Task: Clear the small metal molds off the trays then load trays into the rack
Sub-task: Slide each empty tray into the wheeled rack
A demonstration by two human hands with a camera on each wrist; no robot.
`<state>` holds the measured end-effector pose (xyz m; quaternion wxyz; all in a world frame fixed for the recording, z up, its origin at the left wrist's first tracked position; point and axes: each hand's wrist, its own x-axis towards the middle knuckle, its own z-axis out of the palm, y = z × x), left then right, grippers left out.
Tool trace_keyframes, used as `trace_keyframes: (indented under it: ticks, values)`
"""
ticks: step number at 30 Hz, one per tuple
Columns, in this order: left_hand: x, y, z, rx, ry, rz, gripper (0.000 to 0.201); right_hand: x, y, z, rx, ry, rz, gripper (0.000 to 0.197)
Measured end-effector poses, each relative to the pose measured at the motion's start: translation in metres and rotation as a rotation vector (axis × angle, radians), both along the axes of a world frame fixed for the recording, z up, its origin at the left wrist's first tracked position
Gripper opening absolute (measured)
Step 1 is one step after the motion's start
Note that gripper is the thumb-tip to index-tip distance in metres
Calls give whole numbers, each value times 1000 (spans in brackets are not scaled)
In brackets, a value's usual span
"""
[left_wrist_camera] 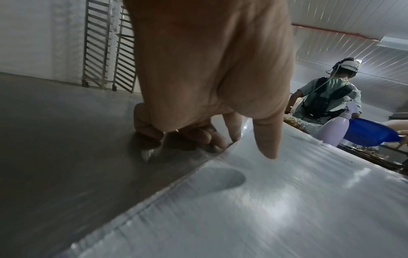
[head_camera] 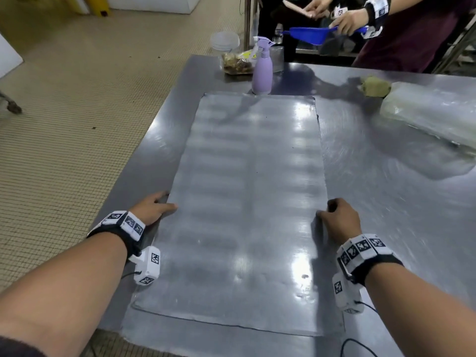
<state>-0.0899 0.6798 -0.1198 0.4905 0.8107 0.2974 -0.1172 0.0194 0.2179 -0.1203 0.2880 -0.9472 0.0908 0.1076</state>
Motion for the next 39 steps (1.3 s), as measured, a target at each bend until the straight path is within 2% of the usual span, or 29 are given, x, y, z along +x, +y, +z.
trace_keyframes:
  ticks: [1,3,6,9,12,16,19,22,23,25,27,28,31,33,36,39]
  values:
    - [0,-3,3,-18,-15,-6,35,-1,1,0,-13,-5,7,23]
    - [-4,-8,7,-46,-41,-43,35,-6,2,2,-46,2,45,23]
    - [-18,-8,8,2,-47,-113,37,-28,-1,3,-82,28,66,39]
    - [-38,-12,8,48,-50,-112,31,-63,-9,1,-75,26,27,45]
    - [-64,-18,9,80,-51,-87,15,-100,-21,-4,-75,37,-8,50]
    - [-102,-18,8,218,-30,-124,30,-145,-33,-4,-118,58,-33,46]
    - [-119,-19,9,256,2,-125,30,-170,-34,-7,-132,94,-50,47]
    - [-122,-21,15,234,12,-144,50,-178,-29,-3,-130,127,-52,54]
    - [-124,-22,20,235,18,-155,50,-181,-25,1,-128,134,-41,57]
    - [-128,-28,22,255,8,-205,49,-189,-13,12,-162,107,27,63]
    - [-141,-40,22,306,-22,-321,79,-208,5,23,-206,9,179,69]
    - [-151,-49,24,339,-49,-402,87,-219,13,27,-196,-19,272,70]
    - [-187,-78,25,491,-77,-767,88,-256,28,28,-159,49,584,81]
    - [-205,-90,21,577,-62,-931,88,-271,29,21,-210,29,695,90]
    - [-221,-94,7,609,-113,-884,75,-280,23,11,-219,-42,711,92]
    - [-232,-97,2,546,-160,-806,55,-285,21,5,-207,-77,710,74]
